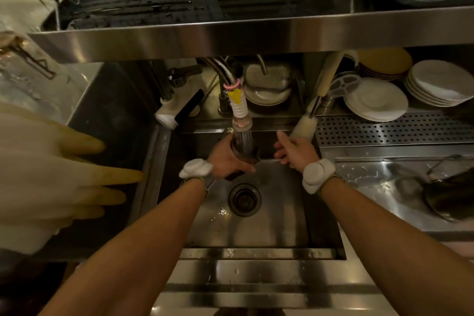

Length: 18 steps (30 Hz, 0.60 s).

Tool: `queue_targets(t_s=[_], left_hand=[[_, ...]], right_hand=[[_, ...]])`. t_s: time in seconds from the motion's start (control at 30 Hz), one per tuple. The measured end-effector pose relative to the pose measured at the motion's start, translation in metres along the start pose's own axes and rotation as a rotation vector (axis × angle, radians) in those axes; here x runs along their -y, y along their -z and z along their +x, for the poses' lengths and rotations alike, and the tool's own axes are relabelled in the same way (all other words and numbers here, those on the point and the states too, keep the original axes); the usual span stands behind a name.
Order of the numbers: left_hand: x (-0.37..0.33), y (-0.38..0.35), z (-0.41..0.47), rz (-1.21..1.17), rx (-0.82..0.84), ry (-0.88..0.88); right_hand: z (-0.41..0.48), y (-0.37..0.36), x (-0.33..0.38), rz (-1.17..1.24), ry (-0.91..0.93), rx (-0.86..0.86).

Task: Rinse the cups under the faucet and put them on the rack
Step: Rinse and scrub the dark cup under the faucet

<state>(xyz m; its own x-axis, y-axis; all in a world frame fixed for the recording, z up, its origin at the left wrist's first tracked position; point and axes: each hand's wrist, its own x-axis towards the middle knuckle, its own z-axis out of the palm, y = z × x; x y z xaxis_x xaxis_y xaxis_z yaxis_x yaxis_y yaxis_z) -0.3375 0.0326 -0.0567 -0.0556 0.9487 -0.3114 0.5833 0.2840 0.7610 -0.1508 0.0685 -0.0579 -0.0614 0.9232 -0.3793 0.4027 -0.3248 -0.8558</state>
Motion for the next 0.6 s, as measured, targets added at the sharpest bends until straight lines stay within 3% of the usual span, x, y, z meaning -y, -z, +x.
queue_targets(t_s=[0.2,0.6], left_hand=[[-0.003,0.039,-0.01,0.176,-0.049,0.068],[-0.036,0.052,-0.024,0.84,0.004,0.047]], right_hand=[[-0.004,-0.014,0.013,-0.05,0.035,0.095],[-0.013,-0.009,0.017,0.01,0.057,0.138]])
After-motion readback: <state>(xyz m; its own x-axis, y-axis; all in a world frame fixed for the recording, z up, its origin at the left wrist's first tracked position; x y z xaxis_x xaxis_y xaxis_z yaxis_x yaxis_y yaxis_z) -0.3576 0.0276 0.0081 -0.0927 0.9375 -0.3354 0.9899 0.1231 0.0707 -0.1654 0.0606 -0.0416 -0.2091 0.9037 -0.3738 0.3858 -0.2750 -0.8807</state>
